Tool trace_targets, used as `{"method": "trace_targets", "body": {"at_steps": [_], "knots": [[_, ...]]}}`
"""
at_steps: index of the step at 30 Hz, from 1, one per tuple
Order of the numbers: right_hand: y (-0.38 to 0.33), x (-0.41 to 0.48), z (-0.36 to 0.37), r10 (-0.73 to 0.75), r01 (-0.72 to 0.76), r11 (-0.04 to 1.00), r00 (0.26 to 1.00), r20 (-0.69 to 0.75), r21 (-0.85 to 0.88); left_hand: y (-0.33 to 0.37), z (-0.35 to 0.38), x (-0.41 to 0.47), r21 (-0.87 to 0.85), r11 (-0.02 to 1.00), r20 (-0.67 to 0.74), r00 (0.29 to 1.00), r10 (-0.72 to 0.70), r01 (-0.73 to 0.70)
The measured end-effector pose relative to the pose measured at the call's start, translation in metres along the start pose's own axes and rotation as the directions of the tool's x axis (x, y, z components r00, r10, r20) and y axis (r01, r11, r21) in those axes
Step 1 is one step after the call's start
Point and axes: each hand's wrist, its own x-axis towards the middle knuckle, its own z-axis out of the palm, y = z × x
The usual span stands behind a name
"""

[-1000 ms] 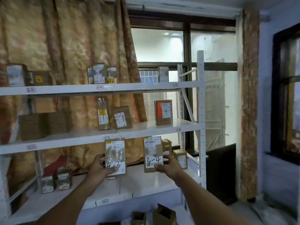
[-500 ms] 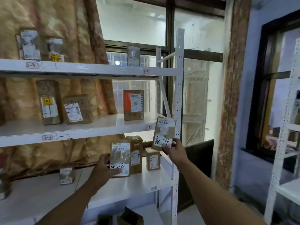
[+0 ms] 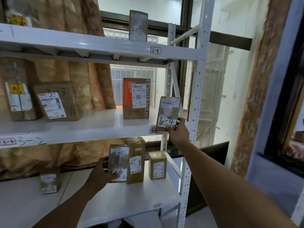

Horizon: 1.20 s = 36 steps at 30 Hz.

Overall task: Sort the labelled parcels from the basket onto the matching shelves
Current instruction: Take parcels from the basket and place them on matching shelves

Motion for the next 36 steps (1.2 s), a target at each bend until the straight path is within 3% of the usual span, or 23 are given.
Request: {"method": "trace_targets", "body": {"at_steps": [6, 9, 13, 27, 29, 32, 36], "knots": [[0.007, 0.083, 0.016, 0.003, 0.003, 0.993, 0.999, 0.055, -0.119, -0.025, -0.014, 0.047, -0.008, 0.998, -0.124, 0.991, -0.058, 0.057], [0.011, 0.126, 0.026, 0.031, -0.002, 0.979, 0.99, 0.135, -0.205, -0.052, -0.021, 0.074, -0.036, 0.996, -0.207, 0.974, -0.089, 0.084], [0.015, 0.168, 0.037, 0.074, 0.004, 0.956, 0.964, 0.255, -0.293, -0.04, -0.012, 0.08, -0.071, 0.992, -0.291, 0.949, -0.118, 0.101], [0.024, 0.199, 0.051, 0.114, 0.009, 0.939, 0.935, 0.336, -0.344, -0.069, -0.01, 0.089, -0.066, 0.986, -0.299, 0.939, -0.169, 0.156], [0.022, 0.191, 0.049, 0.075, 0.024, 0.946, 0.954, 0.289, -0.324, -0.066, -0.014, 0.085, -0.059, 0.986, -0.303, 0.938, -0.166, 0.155], [0.025, 0.17, 0.045, -0.008, 0.033, 0.973, 0.994, 0.11, -0.23, -0.057, -0.021, 0.074, -0.083, 0.987, -0.292, 0.944, -0.154, 0.136], [0.033, 0.123, 0.048, -0.099, 0.088, 0.982, 0.993, -0.059, -0.165, -0.053, -0.035, 0.054, -0.152, 0.983, -0.259, 0.956, -0.137, 0.1]]}}
